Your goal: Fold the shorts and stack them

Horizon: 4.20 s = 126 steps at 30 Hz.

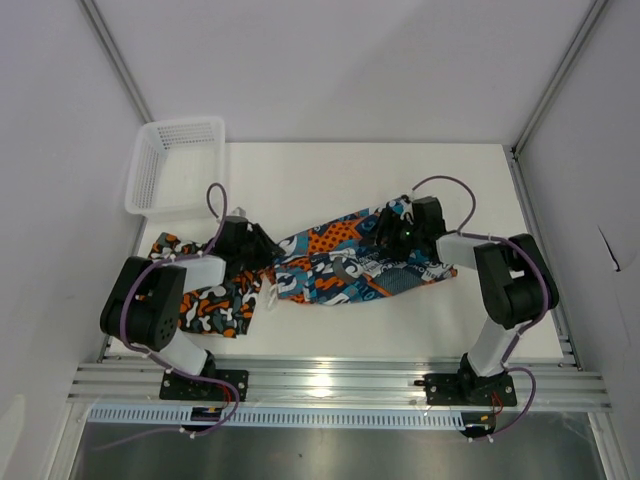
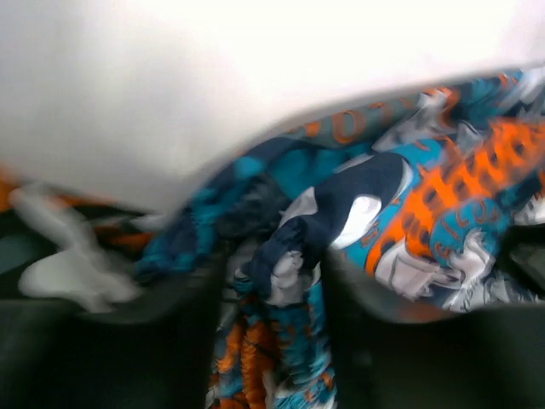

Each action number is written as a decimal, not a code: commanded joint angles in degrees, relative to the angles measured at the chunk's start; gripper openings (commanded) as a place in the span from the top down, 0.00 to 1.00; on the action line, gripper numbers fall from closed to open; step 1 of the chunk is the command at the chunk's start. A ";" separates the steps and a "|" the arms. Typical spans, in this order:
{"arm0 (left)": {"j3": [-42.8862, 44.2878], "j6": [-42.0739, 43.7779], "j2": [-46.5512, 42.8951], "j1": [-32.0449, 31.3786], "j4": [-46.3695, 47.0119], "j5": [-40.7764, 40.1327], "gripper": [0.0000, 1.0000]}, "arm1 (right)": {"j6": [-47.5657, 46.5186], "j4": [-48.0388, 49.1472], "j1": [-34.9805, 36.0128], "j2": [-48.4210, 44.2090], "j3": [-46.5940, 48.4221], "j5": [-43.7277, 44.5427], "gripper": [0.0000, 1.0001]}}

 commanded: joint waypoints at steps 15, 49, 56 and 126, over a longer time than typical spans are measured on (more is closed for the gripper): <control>13.06 4.75 -2.05 -5.15 -13.58 10.39 0.07 | -4.17 -14.53 -2.65 -12.48 -1.25 6.25 0.13; 6.04 2.02 5.07 -11.93 -5.95 -3.23 0.21 | -1.90 -20.51 16.08 15.04 25.66 3.62 0.27; 7.17 3.87 4.64 -11.93 -10.24 -6.39 0.46 | -2.51 -20.86 11.60 7.58 20.66 6.26 0.22; 39.70 22.68 21.60 -5.34 -23.70 1.95 0.83 | -1.02 -4.52 -32.00 6.41 19.50 -3.06 1.00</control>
